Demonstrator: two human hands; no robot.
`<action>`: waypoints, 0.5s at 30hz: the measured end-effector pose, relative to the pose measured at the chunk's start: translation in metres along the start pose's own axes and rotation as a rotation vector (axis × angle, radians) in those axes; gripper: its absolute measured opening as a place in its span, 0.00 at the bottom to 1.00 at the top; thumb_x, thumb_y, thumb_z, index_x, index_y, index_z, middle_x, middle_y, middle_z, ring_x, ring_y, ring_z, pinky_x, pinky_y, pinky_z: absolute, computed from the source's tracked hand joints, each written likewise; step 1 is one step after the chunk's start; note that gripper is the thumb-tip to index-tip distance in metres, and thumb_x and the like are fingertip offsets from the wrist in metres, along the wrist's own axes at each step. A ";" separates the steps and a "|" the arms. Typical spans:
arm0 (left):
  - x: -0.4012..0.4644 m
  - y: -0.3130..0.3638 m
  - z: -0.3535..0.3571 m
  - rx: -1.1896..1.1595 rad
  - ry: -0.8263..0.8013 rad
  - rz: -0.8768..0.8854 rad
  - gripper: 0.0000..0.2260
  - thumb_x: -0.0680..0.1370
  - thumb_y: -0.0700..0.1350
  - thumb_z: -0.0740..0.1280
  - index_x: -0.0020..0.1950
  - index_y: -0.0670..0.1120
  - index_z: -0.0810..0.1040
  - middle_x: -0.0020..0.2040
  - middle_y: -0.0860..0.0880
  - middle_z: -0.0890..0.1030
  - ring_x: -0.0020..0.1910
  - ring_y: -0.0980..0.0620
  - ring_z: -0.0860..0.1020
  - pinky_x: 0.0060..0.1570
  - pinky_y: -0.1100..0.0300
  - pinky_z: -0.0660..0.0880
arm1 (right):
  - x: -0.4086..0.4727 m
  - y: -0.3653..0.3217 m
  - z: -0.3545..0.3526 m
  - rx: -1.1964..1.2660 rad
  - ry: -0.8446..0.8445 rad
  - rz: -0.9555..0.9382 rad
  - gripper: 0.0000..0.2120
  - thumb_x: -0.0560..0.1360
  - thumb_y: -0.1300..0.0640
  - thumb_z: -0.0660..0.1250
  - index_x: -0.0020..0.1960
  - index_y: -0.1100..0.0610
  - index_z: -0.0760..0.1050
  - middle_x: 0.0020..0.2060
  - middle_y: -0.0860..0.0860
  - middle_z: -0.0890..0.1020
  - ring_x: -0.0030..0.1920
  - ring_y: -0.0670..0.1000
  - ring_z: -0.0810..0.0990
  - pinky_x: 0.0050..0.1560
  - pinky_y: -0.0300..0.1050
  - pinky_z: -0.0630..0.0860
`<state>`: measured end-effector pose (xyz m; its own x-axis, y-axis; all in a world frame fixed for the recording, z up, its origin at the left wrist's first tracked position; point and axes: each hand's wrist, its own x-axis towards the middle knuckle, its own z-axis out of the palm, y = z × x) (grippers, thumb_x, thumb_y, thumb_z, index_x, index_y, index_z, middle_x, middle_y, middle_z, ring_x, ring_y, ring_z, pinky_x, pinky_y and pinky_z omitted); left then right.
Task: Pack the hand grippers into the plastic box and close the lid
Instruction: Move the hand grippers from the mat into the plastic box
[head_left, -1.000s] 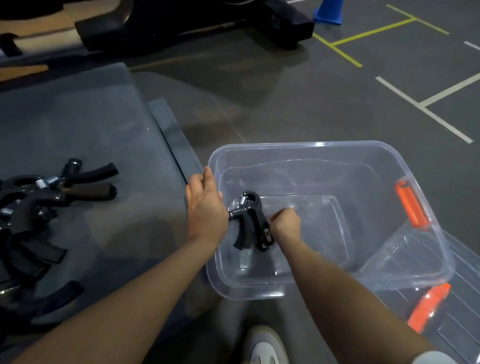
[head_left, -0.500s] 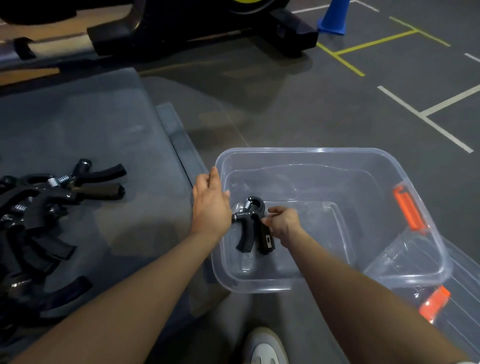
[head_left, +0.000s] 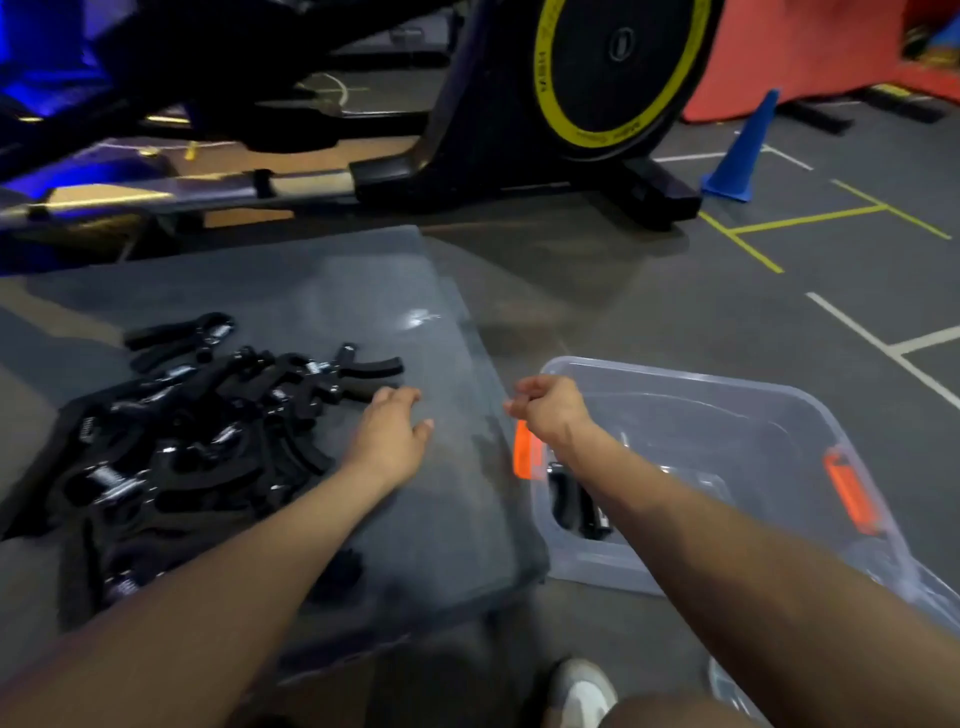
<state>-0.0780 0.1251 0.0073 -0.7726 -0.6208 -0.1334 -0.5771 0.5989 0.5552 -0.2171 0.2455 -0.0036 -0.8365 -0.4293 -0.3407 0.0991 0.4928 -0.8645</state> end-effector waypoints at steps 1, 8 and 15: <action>-0.009 -0.013 -0.010 0.014 0.006 -0.019 0.19 0.77 0.43 0.64 0.68 0.42 0.70 0.66 0.41 0.70 0.66 0.43 0.70 0.68 0.54 0.66 | -0.006 -0.007 0.013 0.005 -0.027 -0.002 0.16 0.71 0.67 0.70 0.58 0.65 0.75 0.40 0.54 0.76 0.39 0.50 0.73 0.37 0.36 0.67; -0.056 -0.089 -0.071 0.079 0.043 -0.128 0.20 0.77 0.45 0.65 0.69 0.44 0.69 0.66 0.45 0.69 0.66 0.46 0.69 0.67 0.52 0.67 | -0.041 -0.058 0.089 -0.175 -0.269 -0.037 0.16 0.72 0.65 0.70 0.58 0.66 0.75 0.44 0.57 0.75 0.46 0.52 0.73 0.47 0.45 0.73; -0.084 -0.140 -0.092 0.123 0.014 -0.172 0.21 0.77 0.46 0.65 0.70 0.46 0.68 0.67 0.46 0.69 0.68 0.47 0.68 0.68 0.54 0.66 | -0.056 -0.080 0.160 -0.353 -0.391 -0.129 0.09 0.71 0.64 0.71 0.46 0.58 0.72 0.32 0.49 0.72 0.42 0.51 0.71 0.37 0.38 0.68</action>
<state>0.0916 0.0466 0.0164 -0.6565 -0.7258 -0.2057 -0.7289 0.5401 0.4206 -0.0913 0.1088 0.0256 -0.5604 -0.7196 -0.4099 -0.2345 0.6126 -0.7548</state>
